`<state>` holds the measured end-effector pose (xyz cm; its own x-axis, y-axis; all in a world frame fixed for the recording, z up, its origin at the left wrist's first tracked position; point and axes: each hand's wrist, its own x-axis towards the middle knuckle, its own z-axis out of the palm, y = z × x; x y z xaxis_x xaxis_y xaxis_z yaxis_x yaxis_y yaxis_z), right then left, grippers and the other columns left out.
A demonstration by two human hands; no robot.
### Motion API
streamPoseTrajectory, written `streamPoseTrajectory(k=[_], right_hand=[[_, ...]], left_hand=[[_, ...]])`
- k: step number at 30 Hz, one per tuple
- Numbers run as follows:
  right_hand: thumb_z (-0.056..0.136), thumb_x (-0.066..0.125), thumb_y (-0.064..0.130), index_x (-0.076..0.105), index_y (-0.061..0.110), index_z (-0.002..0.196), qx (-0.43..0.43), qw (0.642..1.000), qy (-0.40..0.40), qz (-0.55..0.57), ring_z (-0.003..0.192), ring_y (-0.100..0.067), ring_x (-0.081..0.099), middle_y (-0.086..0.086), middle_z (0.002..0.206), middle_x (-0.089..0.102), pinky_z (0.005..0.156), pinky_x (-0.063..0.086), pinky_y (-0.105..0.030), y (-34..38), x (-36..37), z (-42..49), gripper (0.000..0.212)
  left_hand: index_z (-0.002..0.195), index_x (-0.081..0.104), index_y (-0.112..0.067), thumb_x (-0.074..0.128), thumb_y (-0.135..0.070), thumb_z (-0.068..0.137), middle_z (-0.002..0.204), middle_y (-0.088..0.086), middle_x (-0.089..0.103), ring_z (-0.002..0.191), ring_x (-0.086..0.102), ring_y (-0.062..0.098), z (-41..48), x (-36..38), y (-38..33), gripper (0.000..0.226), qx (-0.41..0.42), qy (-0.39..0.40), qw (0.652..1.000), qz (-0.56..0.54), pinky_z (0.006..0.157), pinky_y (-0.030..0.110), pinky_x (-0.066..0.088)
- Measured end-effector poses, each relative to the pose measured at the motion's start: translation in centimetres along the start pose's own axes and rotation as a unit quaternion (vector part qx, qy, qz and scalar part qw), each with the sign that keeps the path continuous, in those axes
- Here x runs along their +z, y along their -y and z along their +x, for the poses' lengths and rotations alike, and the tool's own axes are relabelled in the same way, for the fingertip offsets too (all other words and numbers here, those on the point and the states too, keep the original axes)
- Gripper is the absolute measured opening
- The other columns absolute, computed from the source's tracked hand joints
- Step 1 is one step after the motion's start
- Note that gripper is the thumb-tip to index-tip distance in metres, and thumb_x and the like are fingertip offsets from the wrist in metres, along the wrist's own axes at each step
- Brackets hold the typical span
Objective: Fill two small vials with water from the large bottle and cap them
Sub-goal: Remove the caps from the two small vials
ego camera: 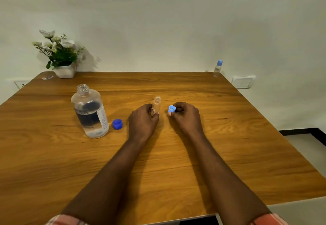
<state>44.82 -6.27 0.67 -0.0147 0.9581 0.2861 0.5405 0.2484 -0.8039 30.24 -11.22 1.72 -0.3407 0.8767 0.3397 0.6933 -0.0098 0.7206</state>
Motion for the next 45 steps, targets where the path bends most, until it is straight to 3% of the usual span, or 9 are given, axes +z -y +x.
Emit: streamPoseTrajectory(k=[4,11,15,18,20,28,35,39,45], right_hand=[[0.08,0.077,0.021,0.073,0.014,0.114,-0.017,1.0,0.009,-0.015,0.098,-0.01,0.069,0.0,0.107,0.075,0.086,0.054,-0.026,0.0,0.3,0.1,0.035],[0.082,0.076,0.023,0.069,0.016,0.121,-0.058,0.995,0.023,-0.084,0.106,-0.014,0.069,-0.001,0.115,0.074,0.092,0.055,-0.034,0.3,0.5,-0.2,0.041],[0.085,0.074,0.026,0.054,0.019,0.139,-0.048,0.992,0.026,-0.114,0.112,-0.019,0.065,-0.005,0.12,0.072,0.095,0.053,-0.039,0.3,0.6,-0.2,0.058],[0.087,0.072,0.028,0.037,0.02,0.15,-0.023,0.993,0.038,-0.111,0.121,-0.021,0.061,-0.007,0.129,0.067,0.097,0.052,-0.038,0.2,0.5,-0.4,0.073],[0.086,0.073,0.031,0.029,0.021,0.154,-0.005,0.996,0.042,-0.08,0.125,-0.023,0.058,-0.009,0.134,0.064,0.1,0.05,-0.038,0.1,0.2,-0.6,0.081],[0.093,0.064,0.041,0.032,0.025,0.152,0.015,0.999,0.028,-0.033,0.128,-0.023,0.053,-0.008,0.136,0.061,0.098,0.046,-0.037,0.4,-0.9,-2.5,0.069],[0.091,0.066,0.036,0.047,0.02,0.144,-0.008,0.996,0.058,-0.072,0.125,-0.02,0.057,-0.008,0.134,0.063,0.099,0.044,-0.03,0.3,-3.3,-6.0,0.058],[0.091,0.067,0.034,0.052,0.018,0.14,-0.003,0.994,0.054,-0.097,0.123,-0.018,0.058,-0.006,0.134,0.063,0.092,0.039,-0.022,-0.9,-5.9,-6.8,0.055],[0.092,0.065,0.03,0.052,0.016,0.14,0.034,0.992,0.003,-0.117,0.126,-0.019,0.056,-0.006,0.136,0.061,0.1,0.043,-0.028,-3.5,-9.4,-6.0,0.052]], left_hand=[[0.103,0.069,-0.015,0.068,-0.027,0.083,0.096,0.002,0.072,0.091,0.066,0.021,0.1,0.1,0.2,0.023,-0.007,-0.014,1.0,0.007,0.081,0.041,0.053],[0.1,0.071,-0.016,0.069,-0.028,0.082,0.093,0.001,0.073,0.087,0.066,0.02,0.0,0.3,0.4,0.022,-0.011,-0.015,1.0,0.004,0.078,0.039,0.054],[0.118,0.063,-0.007,0.075,-0.025,0.078,0.108,0.01,0.069,0.1,0.063,0.025,-0.4,0.3,0.4,0.045,-0.019,-0.017,1.0,0.016,0.082,0.034,0.049],[0.139,0.045,-0.009,0.077,-0.028,0.077,0.131,0.01,0.056,0.121,0.051,0.026,-1.0,0.0,0.5,0.072,-0.044,0.001,0.999,0.026,0.099,0.037,0.042],[0.143,0.039,-0.011,0.076,-0.027,0.078,0.136,0.008,0.051,0.126,0.046,0.025,-1.9,-0.3,0.5,0.076,-0.057,-0.003,0.998,0.017,0.103,0.038,0.041],[0.138,0.048,-0.014,0.066,-0.022,0.086,0.134,0.004,0.053,0.123,0.048,0.02,-6.7,-1.4,-0.6,0.056,-0.072,-0.04,0.997,-0.001,0.1,0.032,0.04],[0.132,0.054,-0.016,0.056,-0.022,0.091,0.127,0.003,0.059,0.118,0.051,0.02,-9.1,-1.2,-2.3,0.042,0.034,0.009,0.998,0.061,0.097,0.034,0.043],[0.132,0.053,-0.015,0.053,-0.024,0.093,0.126,0.004,0.059,0.117,0.051,0.022,-9.2,0.1,-3.7,0.04,0.082,0.031,0.991,0.097,0.094,0.035,0.044],[0.124,0.056,-0.013,0.05,-0.023,0.094,0.122,0.006,0.058,0.114,0.05,0.025,-8.7,3.9,-6.3,0.033,0.119,0.069,0.984,0.116,0.089,0.037,0.045]])
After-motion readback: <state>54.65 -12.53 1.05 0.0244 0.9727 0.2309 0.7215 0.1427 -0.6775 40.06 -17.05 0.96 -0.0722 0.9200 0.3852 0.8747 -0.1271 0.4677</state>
